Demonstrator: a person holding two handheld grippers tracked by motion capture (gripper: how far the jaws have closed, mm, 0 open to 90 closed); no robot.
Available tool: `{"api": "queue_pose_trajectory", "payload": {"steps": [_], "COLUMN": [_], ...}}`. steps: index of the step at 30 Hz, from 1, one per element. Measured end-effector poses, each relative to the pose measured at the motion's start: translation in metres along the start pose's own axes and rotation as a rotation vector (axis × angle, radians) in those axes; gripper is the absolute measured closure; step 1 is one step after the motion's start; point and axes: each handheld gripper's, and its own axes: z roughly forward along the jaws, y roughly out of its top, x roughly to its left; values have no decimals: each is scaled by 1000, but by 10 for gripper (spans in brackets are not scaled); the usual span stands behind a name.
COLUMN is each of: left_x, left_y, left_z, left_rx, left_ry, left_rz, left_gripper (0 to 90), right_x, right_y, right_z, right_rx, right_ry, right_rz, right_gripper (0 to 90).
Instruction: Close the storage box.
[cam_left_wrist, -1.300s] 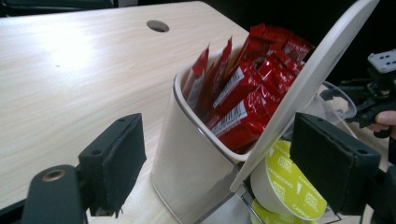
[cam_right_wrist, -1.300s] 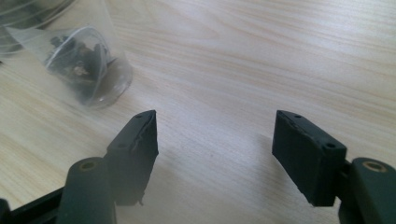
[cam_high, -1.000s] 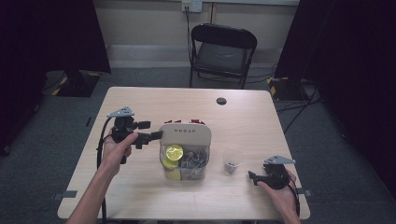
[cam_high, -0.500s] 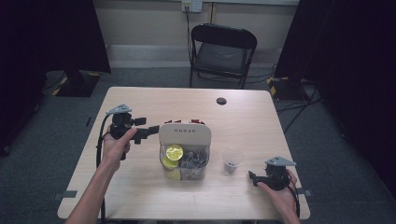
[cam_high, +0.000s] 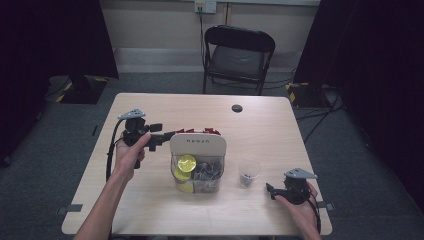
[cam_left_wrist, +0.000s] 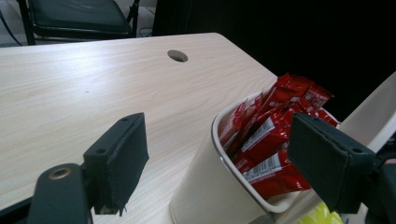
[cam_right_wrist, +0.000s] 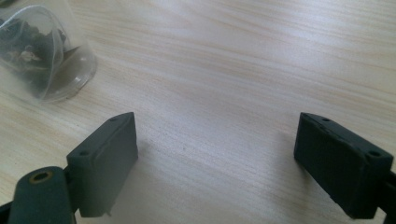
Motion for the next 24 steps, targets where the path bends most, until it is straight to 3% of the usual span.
{"api": "queue_pose_trajectory", "payload": {"steps": [24], "left_x": [-23], "left_y": [-1], "left_z": [-8], "left_rx": [29], "left_ry": [-36], "left_rz": [65], "left_gripper": [188], "right_x": [0], "right_y": [-1], "right_z": [-1], "right_rx": [-1], "right_ry": [-3], "right_rz": [0], "right_gripper": [131]}}
